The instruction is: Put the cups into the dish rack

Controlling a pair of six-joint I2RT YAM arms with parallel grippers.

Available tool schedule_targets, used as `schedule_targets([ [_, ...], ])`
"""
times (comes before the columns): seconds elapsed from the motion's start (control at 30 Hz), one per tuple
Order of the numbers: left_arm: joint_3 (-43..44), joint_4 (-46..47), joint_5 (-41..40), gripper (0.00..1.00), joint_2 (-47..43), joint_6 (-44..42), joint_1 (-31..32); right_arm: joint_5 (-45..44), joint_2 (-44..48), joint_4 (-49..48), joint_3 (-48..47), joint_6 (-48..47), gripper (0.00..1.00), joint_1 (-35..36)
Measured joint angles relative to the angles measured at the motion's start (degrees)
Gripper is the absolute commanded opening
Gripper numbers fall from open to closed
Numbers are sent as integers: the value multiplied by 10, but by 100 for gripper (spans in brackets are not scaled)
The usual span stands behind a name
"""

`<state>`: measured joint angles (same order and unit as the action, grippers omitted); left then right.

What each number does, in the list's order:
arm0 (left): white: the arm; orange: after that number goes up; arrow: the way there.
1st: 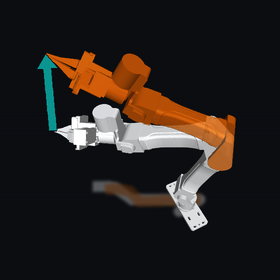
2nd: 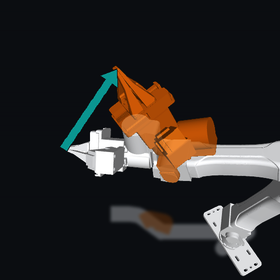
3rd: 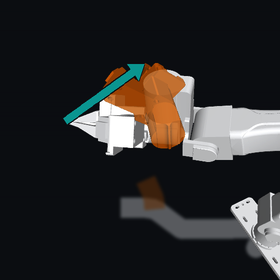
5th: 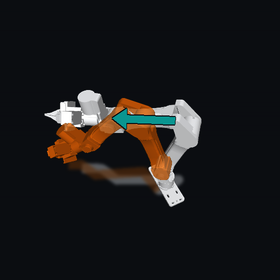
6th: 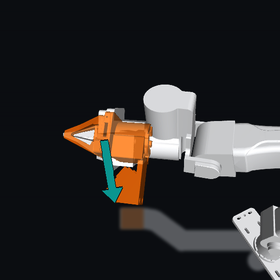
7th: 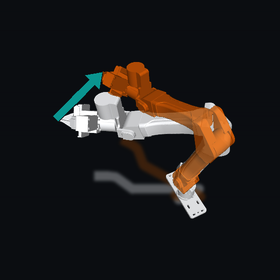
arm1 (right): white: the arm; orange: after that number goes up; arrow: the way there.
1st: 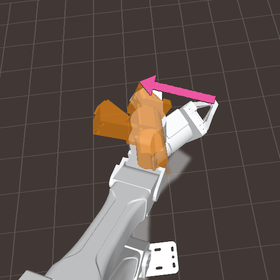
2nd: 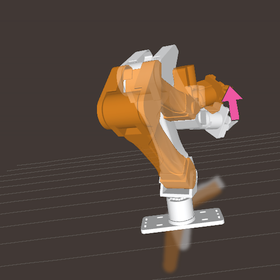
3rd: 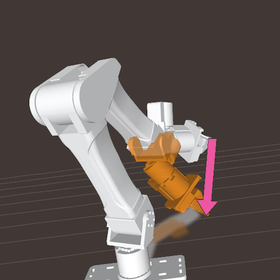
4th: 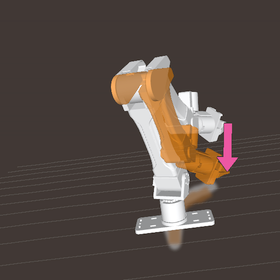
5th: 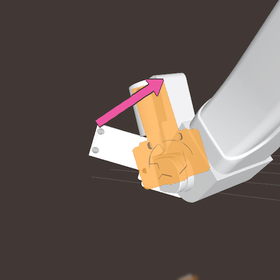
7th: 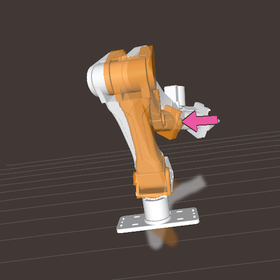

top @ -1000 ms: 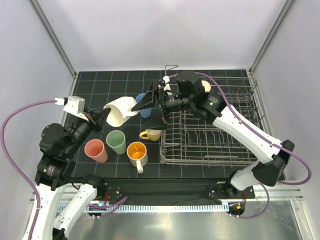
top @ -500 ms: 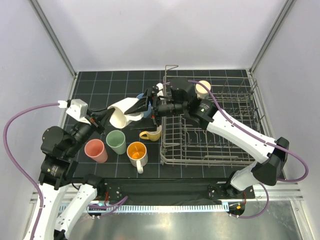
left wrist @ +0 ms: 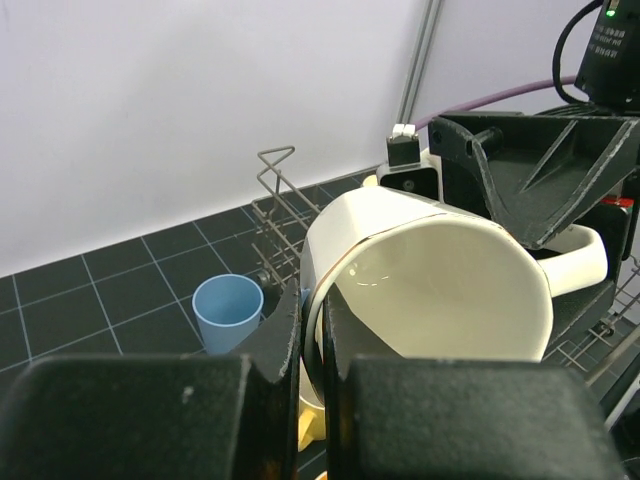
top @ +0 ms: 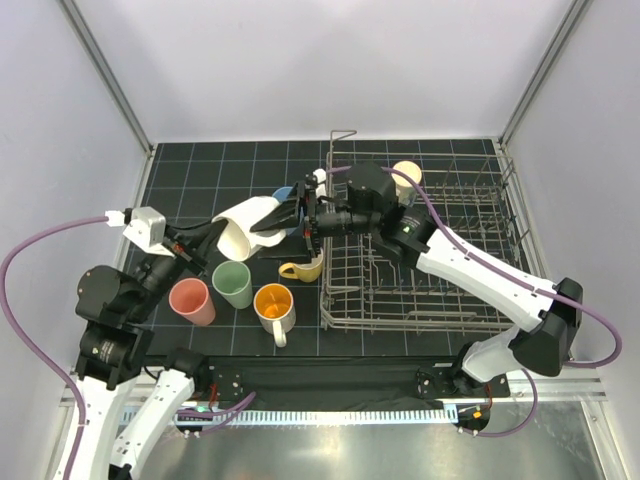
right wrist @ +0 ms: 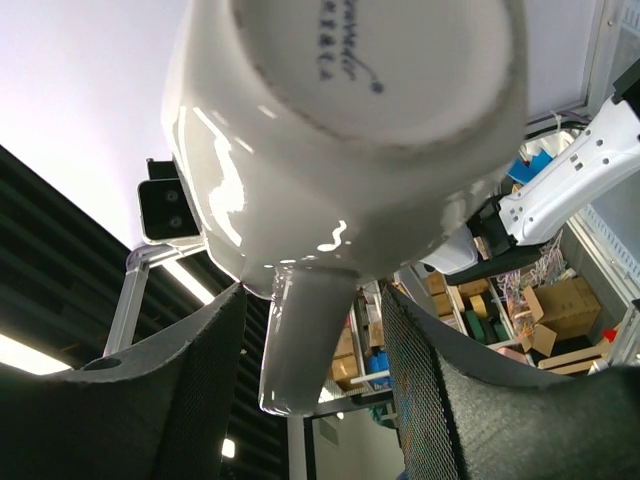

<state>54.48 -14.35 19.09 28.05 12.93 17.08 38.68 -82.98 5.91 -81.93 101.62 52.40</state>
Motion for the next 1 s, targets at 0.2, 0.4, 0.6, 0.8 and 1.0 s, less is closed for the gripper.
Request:
schedule_targets([
  [0.2,-12,10,0,0,-18,18,0,-1,24,-24,41,19,57,0],
  [0.4,-20,17,0,0,-22,33,0,-2,16,-26,29,23,51,0],
  [0.6,-24,20,-10,0,-32,36,-3,2,11,-51,25,44,34,2],
  [0.8,-25,40,-15,0,-43,30,-3,9,9,-68,28,67,6,5],
  [1.0,-25,47,-36,7,-45,31,-3,6,2,-115,36,62,4,7],
])
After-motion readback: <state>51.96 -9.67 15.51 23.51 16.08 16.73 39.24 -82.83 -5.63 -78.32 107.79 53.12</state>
